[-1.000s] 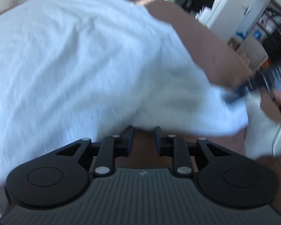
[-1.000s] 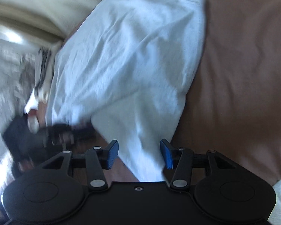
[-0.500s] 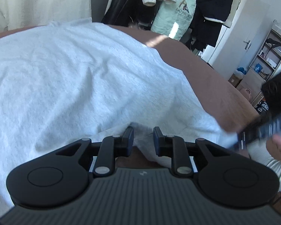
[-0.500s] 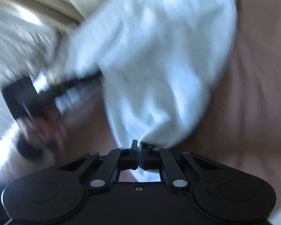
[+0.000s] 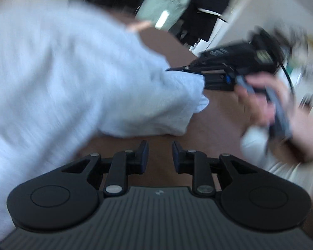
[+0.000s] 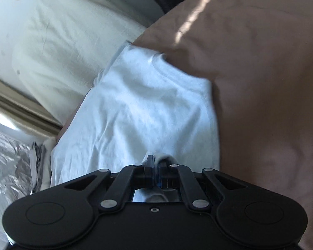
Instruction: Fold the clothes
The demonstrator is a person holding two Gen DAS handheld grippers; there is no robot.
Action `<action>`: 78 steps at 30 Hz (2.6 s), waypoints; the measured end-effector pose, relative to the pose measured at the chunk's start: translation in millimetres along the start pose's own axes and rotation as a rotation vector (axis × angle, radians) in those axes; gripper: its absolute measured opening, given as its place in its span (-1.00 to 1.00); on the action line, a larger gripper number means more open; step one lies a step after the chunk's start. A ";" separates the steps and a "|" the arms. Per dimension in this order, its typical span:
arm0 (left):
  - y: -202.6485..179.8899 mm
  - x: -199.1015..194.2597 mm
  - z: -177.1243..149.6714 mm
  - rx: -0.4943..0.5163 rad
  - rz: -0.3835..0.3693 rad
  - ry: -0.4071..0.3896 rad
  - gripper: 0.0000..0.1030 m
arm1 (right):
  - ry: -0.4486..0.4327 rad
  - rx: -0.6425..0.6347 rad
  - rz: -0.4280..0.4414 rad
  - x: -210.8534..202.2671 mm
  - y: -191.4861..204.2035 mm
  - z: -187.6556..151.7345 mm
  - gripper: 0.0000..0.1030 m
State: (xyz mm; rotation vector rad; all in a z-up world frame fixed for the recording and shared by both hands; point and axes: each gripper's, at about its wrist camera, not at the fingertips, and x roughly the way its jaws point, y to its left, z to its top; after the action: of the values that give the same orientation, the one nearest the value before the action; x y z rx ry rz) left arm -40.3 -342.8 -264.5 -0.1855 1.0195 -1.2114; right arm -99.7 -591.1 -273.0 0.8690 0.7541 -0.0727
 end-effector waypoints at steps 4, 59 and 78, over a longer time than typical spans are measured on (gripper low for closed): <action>31.3 10.4 -2.3 -0.304 -0.073 -0.109 -0.41 | 0.009 -0.055 -0.018 -10.6 -2.4 -4.9 -0.88; -75.9 -22.6 -53.8 -0.103 0.235 -0.005 -0.99 | 0.233 -0.016 0.007 -83.2 -19.0 -1.8 0.02; -78.7 -83.3 -73.7 -0.042 0.293 0.007 -0.78 | 0.028 -0.386 -0.212 -39.1 7.6 -17.2 -0.92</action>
State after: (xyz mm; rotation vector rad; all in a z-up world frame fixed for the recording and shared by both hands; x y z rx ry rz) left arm -147.1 -276.2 -212.4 -0.0613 1.0389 -0.9260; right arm -135.9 -583.0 -250.5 0.4226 0.8510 -0.0991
